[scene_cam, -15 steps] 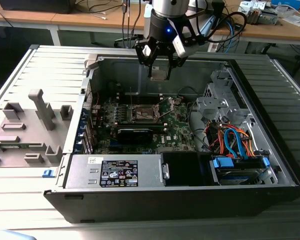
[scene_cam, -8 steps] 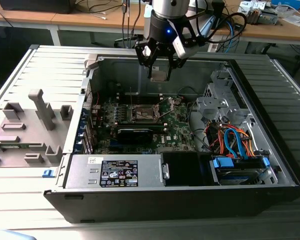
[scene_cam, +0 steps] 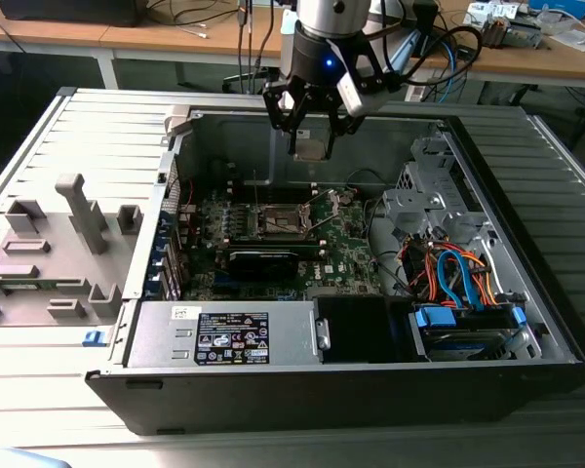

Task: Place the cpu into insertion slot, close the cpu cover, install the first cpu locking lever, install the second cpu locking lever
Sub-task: 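Place the cpu into insertion slot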

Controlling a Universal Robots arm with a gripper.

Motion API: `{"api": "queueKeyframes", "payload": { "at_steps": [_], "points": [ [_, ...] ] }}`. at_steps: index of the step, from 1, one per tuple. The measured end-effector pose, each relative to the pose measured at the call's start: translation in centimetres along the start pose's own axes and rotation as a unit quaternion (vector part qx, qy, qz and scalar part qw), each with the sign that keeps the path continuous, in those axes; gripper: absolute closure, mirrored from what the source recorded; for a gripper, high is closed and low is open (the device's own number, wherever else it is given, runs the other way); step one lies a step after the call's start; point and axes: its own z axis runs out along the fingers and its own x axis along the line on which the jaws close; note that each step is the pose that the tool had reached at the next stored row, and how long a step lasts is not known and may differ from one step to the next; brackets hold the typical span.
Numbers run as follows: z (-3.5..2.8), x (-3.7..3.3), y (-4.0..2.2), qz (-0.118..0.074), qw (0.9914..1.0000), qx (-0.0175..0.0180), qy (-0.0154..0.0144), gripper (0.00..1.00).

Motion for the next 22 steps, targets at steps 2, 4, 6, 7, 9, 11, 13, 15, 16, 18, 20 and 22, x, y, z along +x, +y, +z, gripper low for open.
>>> {"api": "queueKeyframes", "payload": {
  "at_steps": [2, 4, 6, 7, 9, 11, 13, 15, 16, 18, 20, 22],
  "points": [
    [-0.01, 0.0, -0.04, 0.0, 1.0, 0.0003, 0.0001, 0.45],
    [0.0, 0.0, -0.07, 0.0, 1.0, 0.0004, 0.0, 0.45],
    [0.0, 0.0, -0.12, 0.0, 1.0, 0.0008, 0.0, 0.45],
    [0.01, 0.0, -0.15, 0.0, 1.0, 0.0009, 0.0, 0.45],
    [0.02, -0.01, -0.22, 0.0, 1.0, 0.0017, 0.0, 0.45],
    [0.05, -0.01, -0.28, 0.0, 1.0, 0.0024, 0.0, 0.45],
    [0.07, -0.01, -0.31, 0.0, 1.0, 0.0025, 0.0, 0.45],
    [0.09, -0.01, -0.33, 0.0, 1.0, 0.0025, 0.0, 0.45],
    [0.1, -0.01, -0.34, 0.0, 1.0, 0.0025, -0.0001, 0.45],
    [0.11, -0.01, -0.37, 0.0, 1.0, 0.0026, 0.0, 0.45],
    [0.13, -0.01, -0.4, 0.0, 1.0, 0.0026, 0.0, 0.45],
    [0.15, -0.02, -0.45, 0.0, 1.0, 0.0028, 0.0, 0.45]
  ]
}}
